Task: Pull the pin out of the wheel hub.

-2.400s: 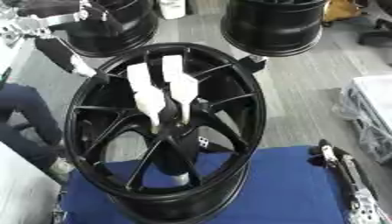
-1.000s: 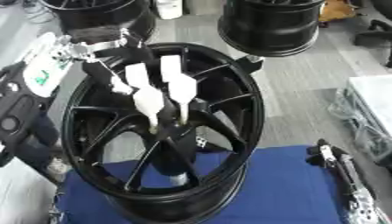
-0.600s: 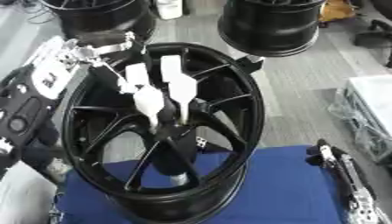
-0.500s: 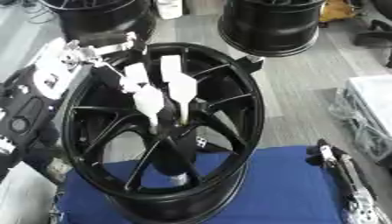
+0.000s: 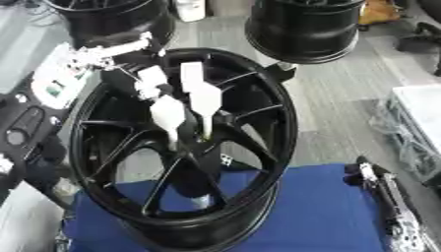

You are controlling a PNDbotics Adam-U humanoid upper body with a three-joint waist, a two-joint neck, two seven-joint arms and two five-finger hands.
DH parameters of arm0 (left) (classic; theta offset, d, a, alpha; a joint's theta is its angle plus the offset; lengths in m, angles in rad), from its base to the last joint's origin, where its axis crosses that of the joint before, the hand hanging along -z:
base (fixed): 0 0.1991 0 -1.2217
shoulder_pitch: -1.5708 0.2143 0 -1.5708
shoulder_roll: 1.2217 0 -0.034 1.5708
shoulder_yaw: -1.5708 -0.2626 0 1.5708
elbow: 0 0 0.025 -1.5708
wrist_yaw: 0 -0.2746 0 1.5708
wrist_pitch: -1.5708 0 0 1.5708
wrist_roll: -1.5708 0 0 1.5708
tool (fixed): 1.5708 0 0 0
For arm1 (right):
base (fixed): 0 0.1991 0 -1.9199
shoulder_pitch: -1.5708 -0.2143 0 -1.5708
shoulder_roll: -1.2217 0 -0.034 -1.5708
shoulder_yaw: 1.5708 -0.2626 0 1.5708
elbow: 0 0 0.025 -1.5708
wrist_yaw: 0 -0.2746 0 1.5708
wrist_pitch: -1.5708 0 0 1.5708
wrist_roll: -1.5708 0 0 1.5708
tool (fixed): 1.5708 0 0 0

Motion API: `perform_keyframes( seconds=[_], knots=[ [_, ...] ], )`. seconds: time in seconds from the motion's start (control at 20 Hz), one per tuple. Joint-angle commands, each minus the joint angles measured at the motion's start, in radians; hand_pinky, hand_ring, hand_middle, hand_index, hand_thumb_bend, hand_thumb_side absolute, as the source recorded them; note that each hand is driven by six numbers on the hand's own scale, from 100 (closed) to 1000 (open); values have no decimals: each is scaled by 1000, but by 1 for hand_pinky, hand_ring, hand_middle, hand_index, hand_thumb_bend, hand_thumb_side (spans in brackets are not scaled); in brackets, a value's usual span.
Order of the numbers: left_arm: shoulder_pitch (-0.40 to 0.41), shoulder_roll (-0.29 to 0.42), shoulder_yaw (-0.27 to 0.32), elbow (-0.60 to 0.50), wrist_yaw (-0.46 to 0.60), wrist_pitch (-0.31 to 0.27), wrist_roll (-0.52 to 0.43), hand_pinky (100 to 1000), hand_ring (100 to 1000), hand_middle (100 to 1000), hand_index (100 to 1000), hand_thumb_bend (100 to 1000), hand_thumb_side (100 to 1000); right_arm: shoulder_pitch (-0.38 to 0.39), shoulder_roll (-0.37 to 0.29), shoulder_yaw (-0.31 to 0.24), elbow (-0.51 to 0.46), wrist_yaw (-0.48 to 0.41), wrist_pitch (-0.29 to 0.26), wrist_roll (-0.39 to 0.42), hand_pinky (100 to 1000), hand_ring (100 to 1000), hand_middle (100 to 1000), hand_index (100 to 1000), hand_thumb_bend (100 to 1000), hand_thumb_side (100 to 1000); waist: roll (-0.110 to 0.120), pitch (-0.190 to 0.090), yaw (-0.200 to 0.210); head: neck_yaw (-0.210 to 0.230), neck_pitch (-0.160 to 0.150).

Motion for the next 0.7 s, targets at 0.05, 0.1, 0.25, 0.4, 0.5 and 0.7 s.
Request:
perform_keyframes(
  seconds=[0.05, 0.1, 0.25, 0.4, 0.5, 0.7],
  knots=[
    [-30, 69, 22, -59, 41, -84, -111, 592, 305, 242, 441, 269, 263, -6, -8, -6, -9, -4, -1, -3, 662, 577, 561, 592, 100, 855, -4, -13, 3, -5, -2],
    [-31, 85, 26, -73, 52, -79, -107, 593, 305, 242, 442, 272, 259, -6, -9, -7, -9, -4, -1, -4, 662, 577, 561, 592, 100, 853, -3, -14, 5, -7, -2],
    [-31, 155, 44, -128, 90, -68, -83, 596, 308, 243, 444, 286, 246, -4, -10, -11, -8, -3, -1, -8, 662, 577, 561, 592, 100, 851, -2, -16, 10, -15, -2],
    [-13, 246, 68, -198, 118, -55, -38, 601, 313, 246, 448, 302, 232, -2, -12, -16, -9, -2, -1, -12, 662, 576, 561, 592, 100, 844, 0, -18, 18, -19, -2],
    [6, 290, 76, -242, 135, -44, -9, 601, 313, 246, 448, 302, 232, -2, -12, -17, -9, -1, -2, -13, 662, 576, 561, 592, 100, 844, 1, -18, 19, -19, -2],
    [137, 448, 131, -312, 153, -26, 71, 602, 318, 251, 453, 319, 223, 2, -15, -25, -8, 1, -1, -21, 662, 576, 560, 592, 100, 846, 5, -18, 34, -31, -2]
  ],
)
